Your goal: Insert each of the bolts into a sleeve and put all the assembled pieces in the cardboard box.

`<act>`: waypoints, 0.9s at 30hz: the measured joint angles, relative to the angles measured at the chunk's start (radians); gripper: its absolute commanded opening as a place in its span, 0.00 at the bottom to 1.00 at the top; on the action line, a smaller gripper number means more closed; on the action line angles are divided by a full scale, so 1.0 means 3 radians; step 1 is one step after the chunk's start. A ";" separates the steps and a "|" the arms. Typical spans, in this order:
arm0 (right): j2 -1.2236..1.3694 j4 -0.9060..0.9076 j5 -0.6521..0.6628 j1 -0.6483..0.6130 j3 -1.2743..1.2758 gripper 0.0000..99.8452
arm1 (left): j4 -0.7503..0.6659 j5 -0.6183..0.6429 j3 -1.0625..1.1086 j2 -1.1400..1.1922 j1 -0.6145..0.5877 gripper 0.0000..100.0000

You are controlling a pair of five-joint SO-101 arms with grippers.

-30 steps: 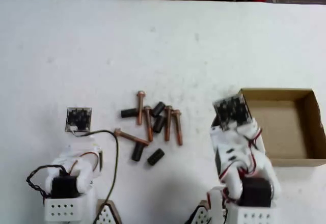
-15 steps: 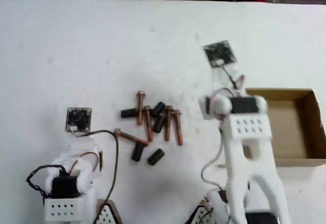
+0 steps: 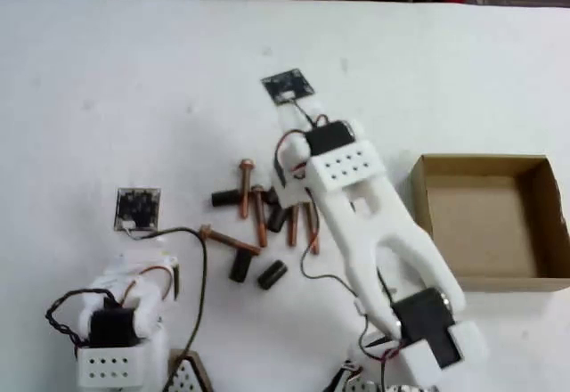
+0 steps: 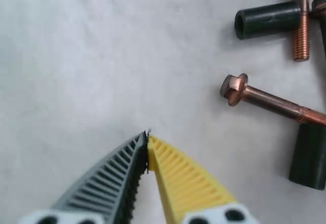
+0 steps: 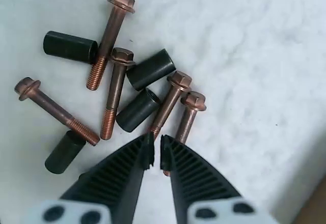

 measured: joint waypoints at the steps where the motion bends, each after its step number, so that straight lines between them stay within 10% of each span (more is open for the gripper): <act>1: 0.0056 0.0000 0.0000 -0.0010 -0.0026 0.02 | 0.0000 0.0000 0.0000 0.0000 0.0000 0.02; 13: 0.0987 0.0000 -0.0910 -0.0010 -0.0409 0.02 | 0.0000 0.0000 0.0000 0.0000 0.0000 0.02; 27: 0.1391 0.0000 -0.0992 -0.0133 -0.0788 0.02 | 0.0000 0.0000 0.0000 0.0000 0.0000 0.02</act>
